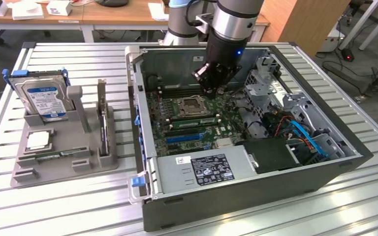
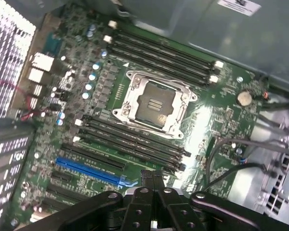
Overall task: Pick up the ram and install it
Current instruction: 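Press down the ram until it locks into place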
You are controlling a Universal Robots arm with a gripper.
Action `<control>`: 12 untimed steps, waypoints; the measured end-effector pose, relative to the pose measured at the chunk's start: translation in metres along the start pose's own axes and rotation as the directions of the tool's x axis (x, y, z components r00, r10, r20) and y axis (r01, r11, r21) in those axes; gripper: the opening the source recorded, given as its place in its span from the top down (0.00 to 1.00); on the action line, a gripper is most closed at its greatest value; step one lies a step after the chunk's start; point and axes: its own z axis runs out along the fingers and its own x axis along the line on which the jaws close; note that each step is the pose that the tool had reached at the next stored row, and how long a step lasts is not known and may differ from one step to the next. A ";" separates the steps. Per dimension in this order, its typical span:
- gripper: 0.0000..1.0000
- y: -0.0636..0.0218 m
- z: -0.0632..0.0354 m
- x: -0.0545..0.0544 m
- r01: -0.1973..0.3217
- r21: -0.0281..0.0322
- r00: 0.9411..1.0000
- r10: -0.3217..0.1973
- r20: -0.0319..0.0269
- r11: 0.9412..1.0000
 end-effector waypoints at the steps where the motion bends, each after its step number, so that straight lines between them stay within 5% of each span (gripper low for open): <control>1: 0.91 0.0000 0.0003 0.000 -0.016 0.000 1.000 0.016 0.001 1.000; 12: 0.91 0.0004 0.0027 0.002 -0.175 0.002 0.985 0.175 0.007 0.985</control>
